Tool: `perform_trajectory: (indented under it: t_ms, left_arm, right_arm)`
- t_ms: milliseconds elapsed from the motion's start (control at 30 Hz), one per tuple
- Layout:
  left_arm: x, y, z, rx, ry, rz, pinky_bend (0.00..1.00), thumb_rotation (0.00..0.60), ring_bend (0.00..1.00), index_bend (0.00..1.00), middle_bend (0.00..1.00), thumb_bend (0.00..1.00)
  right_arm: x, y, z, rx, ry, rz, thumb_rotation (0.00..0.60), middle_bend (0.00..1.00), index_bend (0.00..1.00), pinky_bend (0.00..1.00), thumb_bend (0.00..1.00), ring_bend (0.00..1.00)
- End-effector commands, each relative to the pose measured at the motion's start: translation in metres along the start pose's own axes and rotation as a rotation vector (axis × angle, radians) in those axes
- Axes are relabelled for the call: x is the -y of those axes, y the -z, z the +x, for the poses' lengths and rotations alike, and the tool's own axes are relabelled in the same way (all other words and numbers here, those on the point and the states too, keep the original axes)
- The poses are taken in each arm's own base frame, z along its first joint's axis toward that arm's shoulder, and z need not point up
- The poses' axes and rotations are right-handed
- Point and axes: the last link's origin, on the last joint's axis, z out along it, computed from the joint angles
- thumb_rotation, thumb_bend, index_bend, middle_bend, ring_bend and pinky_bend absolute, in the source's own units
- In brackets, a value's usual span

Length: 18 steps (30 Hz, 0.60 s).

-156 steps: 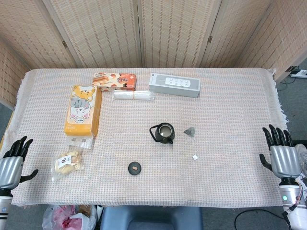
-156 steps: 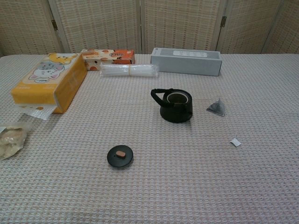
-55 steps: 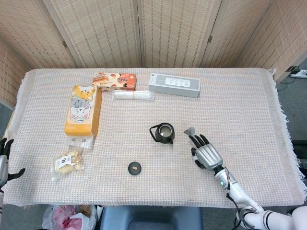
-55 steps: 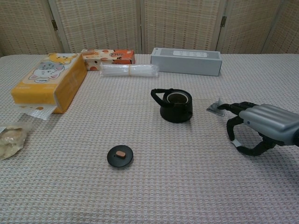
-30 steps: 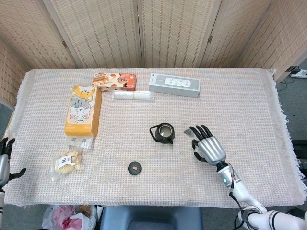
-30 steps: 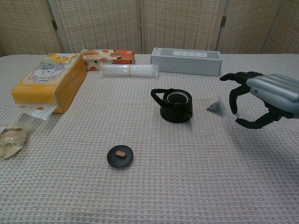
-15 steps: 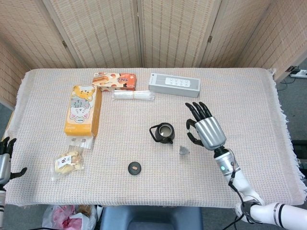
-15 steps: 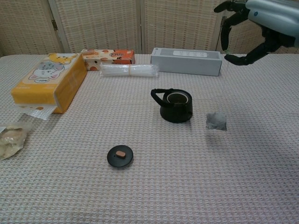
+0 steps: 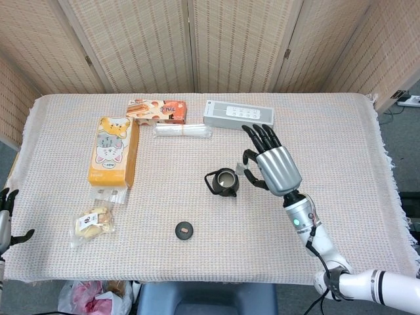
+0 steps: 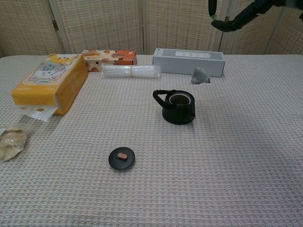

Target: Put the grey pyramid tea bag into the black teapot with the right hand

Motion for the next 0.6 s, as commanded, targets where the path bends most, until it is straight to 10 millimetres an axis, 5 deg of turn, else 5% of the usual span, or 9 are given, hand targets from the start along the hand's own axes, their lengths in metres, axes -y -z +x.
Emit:
perform_trajectory:
  t_ms: [33,600]
  left_arm:
    - [0.001,-0.001,0.000,0.002,0.003,0.001,0.27,0.600,0.02,0.00,0.00,0.25]
    - [0.002,-0.003,0.001,0.011,0.017,0.003,0.27,0.600,0.02,0.00,0.00,0.25]
  right_arm:
    - [0.002,-0.006,-0.002,-0.002,0.001,-0.005,0.600,0.06,0.57,0.00,0.31,0.00]
    - [0.009,-0.028,-0.018,0.023,-0.029,0.003,0.600,0.06,0.57,0.00,0.31,0.00]
